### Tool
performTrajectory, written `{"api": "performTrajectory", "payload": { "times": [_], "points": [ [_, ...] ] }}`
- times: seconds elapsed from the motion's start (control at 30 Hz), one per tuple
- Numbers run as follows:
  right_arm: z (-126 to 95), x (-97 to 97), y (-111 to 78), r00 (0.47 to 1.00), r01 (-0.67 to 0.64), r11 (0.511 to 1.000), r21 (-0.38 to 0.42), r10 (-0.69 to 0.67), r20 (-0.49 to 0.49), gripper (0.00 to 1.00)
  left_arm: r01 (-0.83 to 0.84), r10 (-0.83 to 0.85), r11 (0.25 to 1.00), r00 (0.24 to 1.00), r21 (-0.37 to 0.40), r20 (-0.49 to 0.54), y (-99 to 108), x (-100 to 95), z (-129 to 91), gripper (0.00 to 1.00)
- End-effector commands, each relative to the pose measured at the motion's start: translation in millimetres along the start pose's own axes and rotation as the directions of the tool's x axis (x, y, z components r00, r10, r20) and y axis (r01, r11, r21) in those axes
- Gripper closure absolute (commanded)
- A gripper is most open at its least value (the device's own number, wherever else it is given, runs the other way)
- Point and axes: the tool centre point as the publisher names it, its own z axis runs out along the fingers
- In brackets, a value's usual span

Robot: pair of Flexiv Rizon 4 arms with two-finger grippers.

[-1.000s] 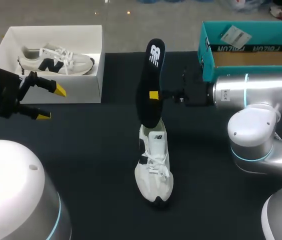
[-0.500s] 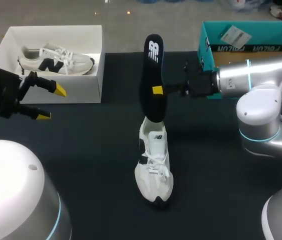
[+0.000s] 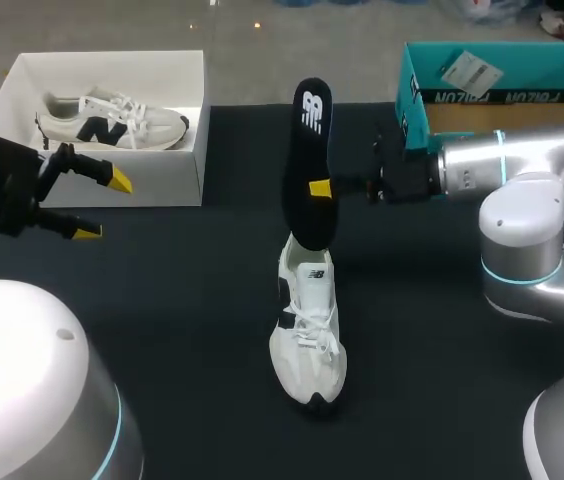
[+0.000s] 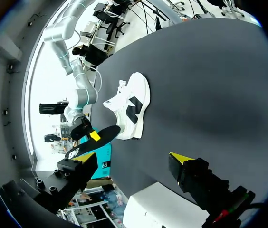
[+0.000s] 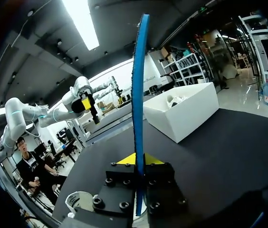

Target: Take the shoe out of the shoebox, open the shoe tongue, remove and reinsert the insole, then place the shoe into the shoebox

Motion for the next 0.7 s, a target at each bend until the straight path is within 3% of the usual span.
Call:
{"api": "performTrajectory", "payload": {
  "times": [0.03, 0.43, 0.7],
  "points": [
    [4, 4.9, -8.3, 1.0, 0.004, 1.0, -0.008, -0.004, 0.001, 1.0, 0.0, 0.0, 1.0, 1.0, -0.002, -0.004, -1, -0.5, 0, 0.0],
    [9, 7.6, -28.1, 1.0, -0.015, 0.999, 0.042, 0.016, -0.002, 1.0, 0.0, 0.0, 1.0, 1.0, -0.002, -0.004, -1, -0.5, 0, 0.0],
    [13, 10.6, -37.6, 0.997, -0.072, 0.997, 0.027, 0.071, 0.009, 1.0, 0.0, 0.0, 1.0, 1.0, -0.002, -0.004, -1, -0.5, 0, 0.0]
  ]
}}
